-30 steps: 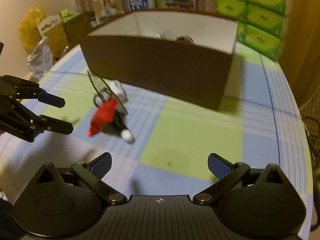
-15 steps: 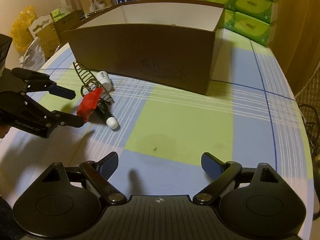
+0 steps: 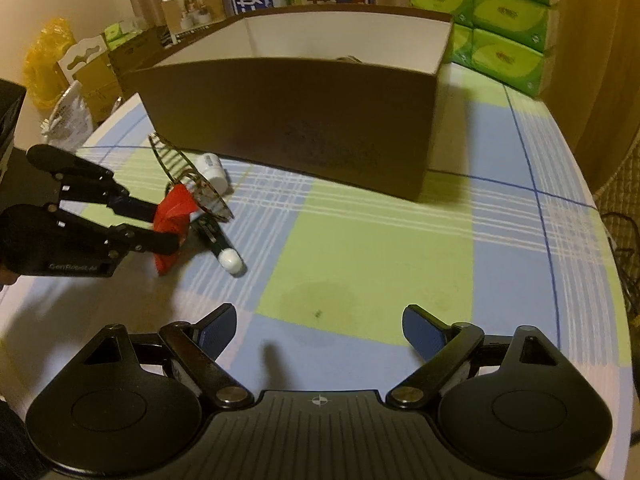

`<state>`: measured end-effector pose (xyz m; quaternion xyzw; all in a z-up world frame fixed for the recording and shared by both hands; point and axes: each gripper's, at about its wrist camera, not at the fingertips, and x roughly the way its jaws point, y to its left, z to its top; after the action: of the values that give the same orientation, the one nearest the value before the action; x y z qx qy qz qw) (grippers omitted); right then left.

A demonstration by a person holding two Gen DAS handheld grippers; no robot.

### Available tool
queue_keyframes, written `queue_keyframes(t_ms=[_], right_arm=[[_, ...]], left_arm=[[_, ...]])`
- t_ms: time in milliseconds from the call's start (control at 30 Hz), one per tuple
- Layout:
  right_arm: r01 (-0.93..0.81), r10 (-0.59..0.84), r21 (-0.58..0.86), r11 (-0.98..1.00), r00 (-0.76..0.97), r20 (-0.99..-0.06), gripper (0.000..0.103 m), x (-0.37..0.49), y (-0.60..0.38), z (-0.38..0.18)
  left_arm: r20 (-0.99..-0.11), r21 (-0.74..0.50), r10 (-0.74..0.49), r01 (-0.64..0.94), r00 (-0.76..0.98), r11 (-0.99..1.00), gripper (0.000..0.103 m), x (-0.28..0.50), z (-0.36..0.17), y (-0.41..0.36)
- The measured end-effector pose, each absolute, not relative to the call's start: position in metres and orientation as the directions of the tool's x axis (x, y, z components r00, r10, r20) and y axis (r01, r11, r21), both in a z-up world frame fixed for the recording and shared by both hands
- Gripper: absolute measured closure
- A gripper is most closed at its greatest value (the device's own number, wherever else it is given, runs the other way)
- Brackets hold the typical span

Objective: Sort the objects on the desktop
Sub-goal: 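Grasp the green lip gel tube with right tool while left tool holds the candy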

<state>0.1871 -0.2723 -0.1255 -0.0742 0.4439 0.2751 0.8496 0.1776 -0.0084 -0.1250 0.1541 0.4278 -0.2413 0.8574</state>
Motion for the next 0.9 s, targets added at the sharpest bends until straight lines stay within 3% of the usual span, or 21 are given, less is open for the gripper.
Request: queue_keyframes(t_ms=[433, 800, 867, 900], right_arm=[[-0.705, 0.521, 0.122, 0.699, 0.385, -0.762, 0.019, 0.201, -0.207, -0.137], [-0.779, 0.478, 0.009, 0.627, 0.376, -0.794, 0.072, 0.209, -0.167, -0.166], [-0.786, 0.476, 0.007, 0.618, 0.367, -0.799, 0.088, 0.206, -0.166, -0.165], [-0.788, 0.471, 0.005, 0.616, 0.363, -0.804, 0.089, 0.205, -0.166, -0.165]], left_arm=[[-0.827, 0.039, -0.131, 0.288, 0.547, 0.957, 0.081, 0.173, -0.111, 0.073], [-0.839, 0.041, -0.086, 0.220, 0.537, 0.975, 0.080, 0.175, -0.109, 0.089], [-0.845, 0.042, -0.082, 0.220, 0.528, 0.975, 0.080, 0.175, -0.110, 0.089], [-0.848, 0.041, -0.083, 0.219, 0.524, 0.975, 0.080, 0.176, -0.111, 0.088]])
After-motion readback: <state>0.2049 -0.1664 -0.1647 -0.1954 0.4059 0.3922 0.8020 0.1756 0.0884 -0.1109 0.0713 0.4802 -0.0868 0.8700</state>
